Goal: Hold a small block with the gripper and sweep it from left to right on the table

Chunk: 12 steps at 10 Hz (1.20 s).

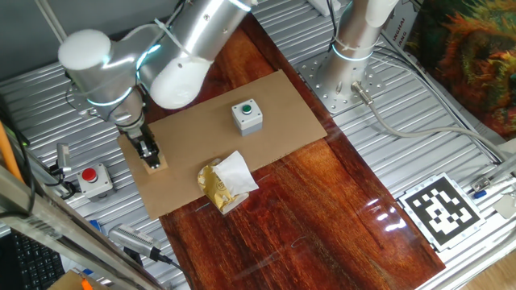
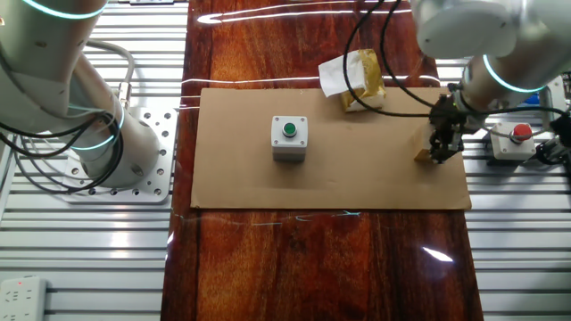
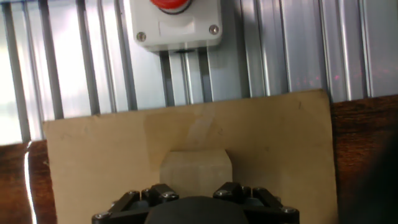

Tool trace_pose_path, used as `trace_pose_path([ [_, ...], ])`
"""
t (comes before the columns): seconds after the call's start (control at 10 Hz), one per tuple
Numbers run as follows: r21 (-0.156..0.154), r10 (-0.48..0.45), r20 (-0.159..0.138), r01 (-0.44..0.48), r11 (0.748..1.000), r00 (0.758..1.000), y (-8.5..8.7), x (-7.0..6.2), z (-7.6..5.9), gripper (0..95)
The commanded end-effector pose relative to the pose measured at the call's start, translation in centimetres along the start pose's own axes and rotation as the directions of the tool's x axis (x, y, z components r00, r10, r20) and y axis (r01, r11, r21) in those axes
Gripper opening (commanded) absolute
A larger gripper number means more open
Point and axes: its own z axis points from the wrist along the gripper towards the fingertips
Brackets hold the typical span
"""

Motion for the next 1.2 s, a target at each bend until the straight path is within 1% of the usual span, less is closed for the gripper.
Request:
trace_pose_path([
  [0.1, 0.055, -0.028, 0.011, 0.028, 0.998, 1.0, -0.3, 0.6, 0.5, 38.0],
  [0.4, 0.029, -0.008, 0.012, 0.008, 1.0, 1.0, -0.4, 1.3, 0.6, 38.0],
  [0.5, 0.03, -0.006, 0.012, 0.006, 1.0, 1.0, -0.1, 1.5, 0.7, 38.0],
  [0.6, 0.069, -0.025, 0.012, 0.024, 0.997, 1.0, 0.0, 1.9, 0.8, 38.0],
  [0.7, 0.097, -0.04, 0.012, 0.039, 0.995, 0.999, -0.2, 2.4, 1.1, 38.0],
  [0.8, 0.078, -0.036, 0.015, 0.035, 0.996, 0.999, -0.5, 3.0, 1.4, 38.0],
  [0.9, 0.044, -0.018, 0.013, 0.018, 0.999, 1.0, -0.7, 3.5, 1.6, 38.0],
  [1.0, 0.039, -0.014, 0.023, 0.013, 0.999, 1.0, -0.7, 4.1, 1.9, 38.0],
  [1.1, 0.026, -0.004, 0.024, 0.003, 1.0, 1.0, -0.6, 4.5, 2.0, 38.0],
  [1.2, 0.059, -0.025, 0.023, 0.024, 0.998, 0.999, -0.5, 5.1, 2.2, 38.0],
])
